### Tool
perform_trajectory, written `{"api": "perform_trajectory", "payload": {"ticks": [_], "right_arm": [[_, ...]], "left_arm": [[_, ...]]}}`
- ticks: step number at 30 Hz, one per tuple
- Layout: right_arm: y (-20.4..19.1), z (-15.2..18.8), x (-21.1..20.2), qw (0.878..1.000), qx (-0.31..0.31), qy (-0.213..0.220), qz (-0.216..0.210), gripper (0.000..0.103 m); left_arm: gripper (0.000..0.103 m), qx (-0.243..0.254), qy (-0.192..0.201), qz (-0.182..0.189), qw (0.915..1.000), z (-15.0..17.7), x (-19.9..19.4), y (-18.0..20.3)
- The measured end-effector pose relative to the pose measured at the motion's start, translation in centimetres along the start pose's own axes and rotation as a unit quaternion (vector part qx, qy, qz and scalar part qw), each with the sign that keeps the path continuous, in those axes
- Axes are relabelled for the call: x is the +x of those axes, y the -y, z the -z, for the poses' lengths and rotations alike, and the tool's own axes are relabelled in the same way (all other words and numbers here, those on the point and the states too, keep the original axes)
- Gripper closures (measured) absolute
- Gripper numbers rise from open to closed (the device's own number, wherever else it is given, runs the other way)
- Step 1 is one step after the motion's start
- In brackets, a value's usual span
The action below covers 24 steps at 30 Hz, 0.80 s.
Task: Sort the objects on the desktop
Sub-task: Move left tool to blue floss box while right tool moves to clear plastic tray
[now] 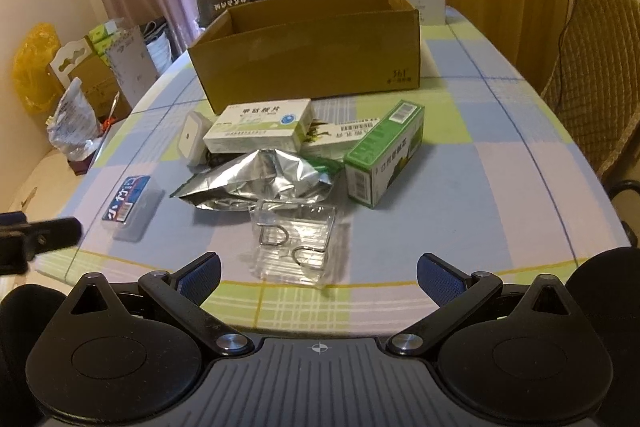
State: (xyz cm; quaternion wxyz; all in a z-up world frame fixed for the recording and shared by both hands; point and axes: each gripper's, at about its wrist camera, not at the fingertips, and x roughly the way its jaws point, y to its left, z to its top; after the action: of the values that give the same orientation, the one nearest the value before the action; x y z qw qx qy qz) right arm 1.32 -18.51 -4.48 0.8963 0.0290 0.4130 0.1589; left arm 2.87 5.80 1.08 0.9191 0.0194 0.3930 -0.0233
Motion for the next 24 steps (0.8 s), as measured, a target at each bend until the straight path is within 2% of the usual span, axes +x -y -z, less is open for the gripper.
{"api": "perform_trajectory", "payload": {"ticks": [9,24], "right_arm": [[-0.4,0.4,1.3,1.000,-0.004,-0.012,0.004,0.002],[-1.8,0.4,5.0,1.000,-0.007,0.012,0.007,0.002]], "left_arm": [[0.001,0.005,-0.010,-0.007,0.9999,-0.5,0.6,-1.4],[0.001,0.011,-0.039,0.002,0.9992,-1.7,4.1,-2.6]]}}
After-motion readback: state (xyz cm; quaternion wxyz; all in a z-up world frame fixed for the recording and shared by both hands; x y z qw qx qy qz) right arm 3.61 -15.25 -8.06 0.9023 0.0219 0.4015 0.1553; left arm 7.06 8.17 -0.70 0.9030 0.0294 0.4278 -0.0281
